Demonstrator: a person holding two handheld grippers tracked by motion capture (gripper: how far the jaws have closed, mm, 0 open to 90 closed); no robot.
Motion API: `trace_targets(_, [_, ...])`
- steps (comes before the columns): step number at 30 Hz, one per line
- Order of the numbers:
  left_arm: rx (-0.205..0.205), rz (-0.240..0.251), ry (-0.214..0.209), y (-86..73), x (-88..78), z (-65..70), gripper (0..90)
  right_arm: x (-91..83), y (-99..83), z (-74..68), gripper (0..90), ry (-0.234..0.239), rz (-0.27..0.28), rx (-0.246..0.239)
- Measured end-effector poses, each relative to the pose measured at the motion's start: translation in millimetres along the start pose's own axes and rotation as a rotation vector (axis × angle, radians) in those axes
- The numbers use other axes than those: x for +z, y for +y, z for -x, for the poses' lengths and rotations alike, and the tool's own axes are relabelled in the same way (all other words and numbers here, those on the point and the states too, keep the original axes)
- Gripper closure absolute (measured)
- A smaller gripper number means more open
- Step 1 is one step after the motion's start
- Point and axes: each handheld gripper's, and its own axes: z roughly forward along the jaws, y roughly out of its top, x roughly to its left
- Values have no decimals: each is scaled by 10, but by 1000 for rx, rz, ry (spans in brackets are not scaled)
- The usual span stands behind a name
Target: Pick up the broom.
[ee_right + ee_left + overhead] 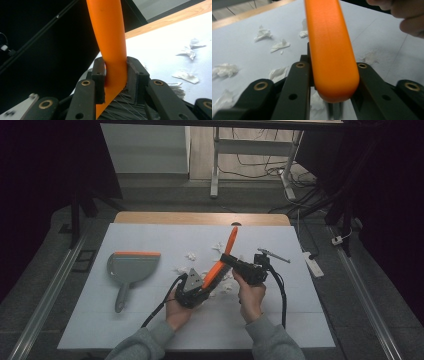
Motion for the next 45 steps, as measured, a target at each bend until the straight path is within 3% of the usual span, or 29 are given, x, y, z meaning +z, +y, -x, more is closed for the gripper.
trace_targets(2, [-17, -11, -15, 14, -32, -60, 783, 1, -8, -4, 697, 11, 2, 11])
trace_targets(14, [-7, -27, -33, 72, -167, -163, 797, 13, 1, -31, 686, 50, -6, 23])
trace_targets(19, [-10, -36, -46, 97, -239, -260, 801, -11, 60, -54, 443, 49, -15, -10])
trace_targets(20, [-10, -41, -51, 106, -261, -285, 801, -11, 60, -54, 443, 49, -15, -10])
trace_targets(21, [-10, -50, -60, 116, -287, -312, 801, -63, 87, -48, 411, 25, -13, -46])
trace_targets(23, [-3, -60, -61, 131, -353, -356, 801, -90, 103, -38, 396, 15, -26, -69])
trace_targets(25, [5, -92, -82, 153, -420, -414, 800, -182, 147, -28, 371, -24, -89, -179])
trace_targets(26, [9, -104, -84, 157, -449, -437, 800, -182, 147, -28, 371, -24, -89, -179])
trace_targets(27, [8, -126, -103, 162, -470, -470, 800, -201, 161, -34, 360, -31, -129, -222])
trace_targets(28, [20, -139, -102, 159, -490, -489, 799, -224, 179, -36, 355, -34, -217, -281])
trace_targets(29, [24, -159, -112, 156, -504, -511, 799, -224, 179, -36, 355, -34, -217, -281])
trace_targets(30, [22, -181, -127, 153, -512, -533, 799, -270, 178, -34, 357, -46, -250, -334])
trace_targets(31, [29, -192, -121, 146, -519, -541, 799, -270, 178, -34, 357, -46, -250, -334])
trace_targets(35, [32, -240, -158, 155, -538, -578, 798, -314, 161, -21, 357, -61, -319, -413])
trace_targets(41, [68, -275, -176, 214, -634, -603, 796, -347, 100, -71, 358, -82, -404, -547])
trace_targets(45, [72, -281, -186, 244, -713, -618, 796, -376, 75, -118, 358, -78, -439, -596])
